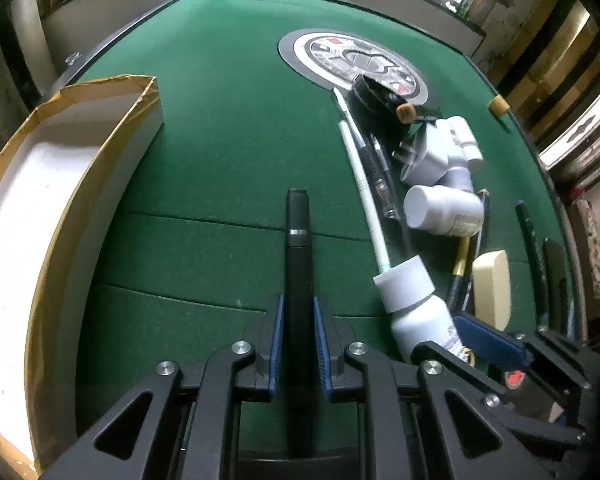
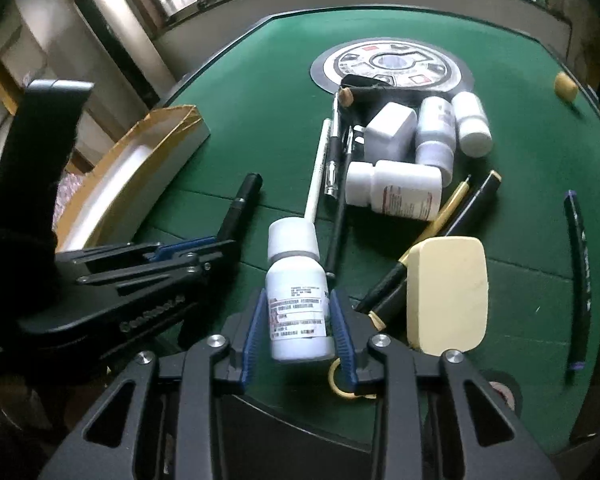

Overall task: Organize rigid objects
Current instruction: 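Grasp the black pen with the left gripper while the right grasps a white pill bottle, then carry the pen and bottle into the tray and open both grippers, then move both grippers back over the table objects, then grasp the yellow sponge with the left gripper while the right grasps the black tape roll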

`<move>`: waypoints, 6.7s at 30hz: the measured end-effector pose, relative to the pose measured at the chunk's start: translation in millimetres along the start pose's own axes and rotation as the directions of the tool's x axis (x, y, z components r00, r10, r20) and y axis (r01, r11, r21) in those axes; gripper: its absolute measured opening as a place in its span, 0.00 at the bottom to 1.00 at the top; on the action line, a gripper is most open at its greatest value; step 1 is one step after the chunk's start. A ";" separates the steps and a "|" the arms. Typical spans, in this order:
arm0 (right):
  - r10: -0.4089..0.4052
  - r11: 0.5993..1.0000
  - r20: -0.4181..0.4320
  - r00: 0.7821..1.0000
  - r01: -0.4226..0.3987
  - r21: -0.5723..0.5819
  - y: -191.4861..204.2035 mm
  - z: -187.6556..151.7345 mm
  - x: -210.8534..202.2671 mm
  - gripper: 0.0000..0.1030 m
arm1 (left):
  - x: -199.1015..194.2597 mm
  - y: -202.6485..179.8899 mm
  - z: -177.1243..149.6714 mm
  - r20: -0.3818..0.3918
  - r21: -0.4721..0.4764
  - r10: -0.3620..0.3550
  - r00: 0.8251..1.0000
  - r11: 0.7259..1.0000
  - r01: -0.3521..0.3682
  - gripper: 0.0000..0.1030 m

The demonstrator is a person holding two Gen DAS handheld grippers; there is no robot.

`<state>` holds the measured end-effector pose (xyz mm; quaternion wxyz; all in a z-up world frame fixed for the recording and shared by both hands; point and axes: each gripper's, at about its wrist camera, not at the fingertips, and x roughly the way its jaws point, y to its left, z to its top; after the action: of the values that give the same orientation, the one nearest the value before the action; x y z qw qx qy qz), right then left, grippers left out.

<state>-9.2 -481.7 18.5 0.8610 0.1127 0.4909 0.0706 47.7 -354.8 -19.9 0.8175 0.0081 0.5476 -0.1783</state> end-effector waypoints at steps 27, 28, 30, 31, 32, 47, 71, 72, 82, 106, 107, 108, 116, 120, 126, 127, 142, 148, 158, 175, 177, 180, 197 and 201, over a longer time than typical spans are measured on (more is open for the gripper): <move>0.195 0.967 0.072 0.978 -0.205 0.152 2.7 11.2 -5.0 0.31 | -70.1 39.0 10.6 0.042 -0.092 -0.218 0.975 0.971 0.221 0.14; 0.191 0.968 0.074 0.979 -0.201 0.149 5.0 11.3 -5.2 0.31 | -71.1 40.7 11.3 0.040 -0.096 -0.225 0.973 0.969 0.228 0.14; 0.190 0.969 0.081 0.978 -0.200 0.147 6.5 13.1 -4.7 0.31 | -74.0 43.0 11.7 0.043 -0.100 -0.234 0.971 0.966 0.237 0.14; 0.195 0.967 0.083 0.977 -0.206 0.150 7.3 13.8 -4.7 0.31 | -76.3 44.9 11.7 0.049 -0.101 -0.235 0.971 0.966 0.239 0.14; 0.200 0.965 0.087 0.976 -0.212 0.152 8.3 14.2 -5.3 0.31 | -77.5 45.4 12.0 0.052 -0.102 -0.237 0.970 0.965 0.242 0.14; 0.313 0.947 0.097 0.945 -0.318 0.041 63.2 34.5 -0.1 0.31 | -128.3 120.6 -13.9 0.182 -0.220 -0.243 0.953 0.934 0.280 0.14; 0.108 0.934 -0.160 0.981 -0.156 -0.322 206.4 29.4 73.8 0.30 | -94.1 220.3 -27.6 0.134 -0.373 -0.080 0.988 0.919 0.125 0.14; 0.095 0.934 -0.164 0.982 -0.145 -0.326 203.5 27.5 72.3 0.30 | -89.3 216.6 -26.8 0.124 -0.365 -0.083 0.989 0.923 0.124 0.14; 0.032 0.943 -0.145 0.989 -0.078 -0.322 193.6 19.5 70.2 0.30 | -63.0 207.9 -27.2 0.053 -0.354 -0.107 0.993 0.928 0.119 0.14; 0.263 0.929 0.017 0.965 -0.248 -0.276 144.2 19.5 -2.6 0.39 | -109.2 172.4 -28.0 0.171 -0.297 0.002 0.985 0.954 0.049 0.52; 0.265 0.931 0.030 0.964 -0.247 -0.270 139.3 17.1 -7.7 0.41 | -113.6 164.9 -28.0 0.183 -0.285 0.004 0.983 0.957 0.049 0.54; 0.263 0.935 0.044 0.964 -0.243 -0.260 130.3 14.1 -12.8 0.42 | -119.0 153.6 -28.1 0.197 -0.265 0.005 0.980 0.963 0.049 0.56; 0.212 0.973 0.084 0.974 -0.202 -0.112 53.6 -12.0 -33.4 0.42 | -119.2 68.7 -25.5 0.199 -0.120 -0.092 0.976 0.986 0.118 0.60; 0.178 0.983 0.115 0.977 -0.170 -0.072 17.1 -26.0 -51.7 0.42 | -102.8 31.3 -27.6 0.143 -0.076 -0.124 0.982 0.988 0.136 0.60; 0.164 0.986 0.133 0.978 -0.166 0.005 -35.0 -46.0 -63.8 0.42 | -85.0 -12.6 -33.9 0.090 -0.017 -0.141 0.986 0.990 0.143 0.60; 0.166 0.985 0.130 0.977 -0.169 0.015 -41.9 -48.9 -64.8 0.42 | -82.9 -16.3 -34.5 0.084 -0.014 -0.143 0.986 0.989 0.145 0.60; 0.015 0.993 0.120 0.993 -0.029 0.115 -104.9 -74.3 -80.5 0.28 | -59.6 -59.9 -37.1 -0.001 0.059 -0.158 0.987 0.986 0.158 0.60; -0.074 0.991 0.073 0.995 0.065 0.113 -110.8 -79.2 -71.6 0.23 | -49.5 -83.3 -31.1 -0.022 0.091 -0.158 0.987 0.983 0.160 0.60; -0.109 0.987 0.052 0.993 0.102 0.127 -113.2 -87.2 -62.7 0.19 | -7.9 -146.2 5.7 -0.026 0.155 -0.054 0.998 0.986 0.057 0.60; -0.040 0.980 0.045 0.998 0.031 0.199 -126.2 -84.2 -58.1 0.19 | 13.4 -152.3 -0.9 0.014 0.222 0.029 0.999 0.975 -0.031 0.52; -0.060 0.982 0.041 0.997 0.052 0.182 -121.8 -83.0 -57.5 0.19 | 6.0 -139.9 1.1 0.005 0.182 -0.028 1.000 0.983 0.027 0.52; -0.090 0.983 0.037 0.995 0.083 0.166 -116.6 -81.7 -56.1 0.19 | -3.1 -125.6 6.2 -0.008 0.136 -0.106 0.994 0.985 0.106 0.51; 0.040 0.942 0.140 0.989 -0.084 0.324 -117.5 -74.2 -66.1 0.14 | -47.8 -57.3 2.4 0.002 -0.034 -0.285 0.959 0.958 0.284 0.51; 0.072 0.955 0.155 0.985 -0.113 0.274 -94.4 -64.8 -69.5 0.14 | -70.4 -35.8 1.1 0.040 -0.060 -0.316 0.948 0.946 0.318 0.51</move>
<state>-99.3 -580.9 19.4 0.8650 0.2619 0.4269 0.0318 14.3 -368.6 50.3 0.7862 -0.1095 0.5351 -0.2892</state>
